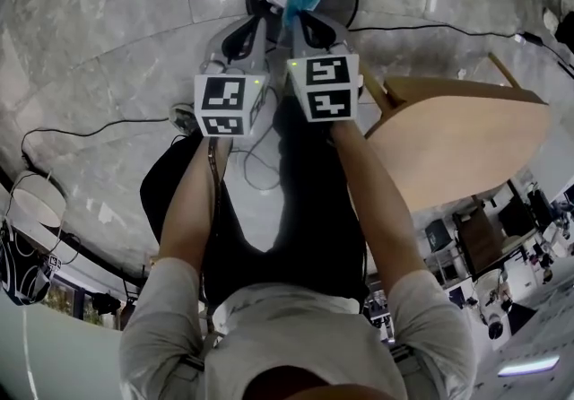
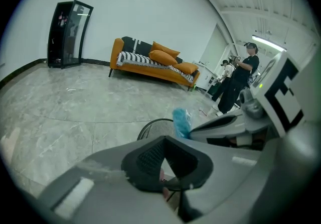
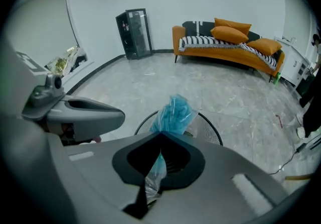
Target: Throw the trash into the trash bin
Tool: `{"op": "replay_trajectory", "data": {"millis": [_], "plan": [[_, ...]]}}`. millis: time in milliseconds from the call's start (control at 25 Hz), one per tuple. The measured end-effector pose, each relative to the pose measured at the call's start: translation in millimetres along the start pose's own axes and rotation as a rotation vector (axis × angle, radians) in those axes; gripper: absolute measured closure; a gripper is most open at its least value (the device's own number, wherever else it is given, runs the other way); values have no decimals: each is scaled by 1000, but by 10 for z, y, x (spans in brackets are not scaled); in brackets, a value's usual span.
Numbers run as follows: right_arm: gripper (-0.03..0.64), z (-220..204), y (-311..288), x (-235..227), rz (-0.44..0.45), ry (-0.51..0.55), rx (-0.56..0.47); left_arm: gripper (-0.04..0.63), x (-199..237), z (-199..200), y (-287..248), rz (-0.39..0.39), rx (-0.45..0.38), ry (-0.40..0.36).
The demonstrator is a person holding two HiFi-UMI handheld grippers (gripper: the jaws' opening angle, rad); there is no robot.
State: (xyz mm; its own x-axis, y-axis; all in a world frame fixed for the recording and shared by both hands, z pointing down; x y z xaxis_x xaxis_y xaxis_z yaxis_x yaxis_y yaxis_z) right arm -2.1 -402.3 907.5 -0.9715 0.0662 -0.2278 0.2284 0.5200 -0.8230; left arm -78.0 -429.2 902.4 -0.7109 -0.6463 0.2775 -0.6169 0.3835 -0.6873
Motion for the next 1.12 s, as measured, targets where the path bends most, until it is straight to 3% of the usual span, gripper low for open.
{"op": "replay_trajectory", "data": {"millis": [200,360,520,640,760,1120], "plan": [[604,-217,-328,-237,-17,-37,74,580,48,-146,-158,-4,27,-7],[601,-223,-424,-360,-55,-44,68,580,71,-238,-261,-7,27,-15],[480,-67,-287,-319,-54,10,36,580,59,-124,-136,-2,39,-24],[487,107,60,-236,-59,36,-7,580,-37,69,93,-3,27,-40],[569,358,513,-78,-59,65,-80,580,-139,311,416,6,14,-49],[609,1185,2009,560,-33,99,-213,580,-654,1311,1641,5,-41,-41]]}}
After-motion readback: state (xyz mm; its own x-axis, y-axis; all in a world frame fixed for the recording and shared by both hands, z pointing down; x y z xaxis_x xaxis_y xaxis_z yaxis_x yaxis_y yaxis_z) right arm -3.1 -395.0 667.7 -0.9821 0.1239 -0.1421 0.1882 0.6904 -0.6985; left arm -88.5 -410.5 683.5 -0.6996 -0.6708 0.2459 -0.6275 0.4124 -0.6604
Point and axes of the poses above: the fingertips, and each gripper's own axes: y backward along the fingers, x to its left, z out of its top, the point moved 2 cm from there along y, backward along the fingers, and after that the axes turned 8 degrees about z, right-handed, at the moved point
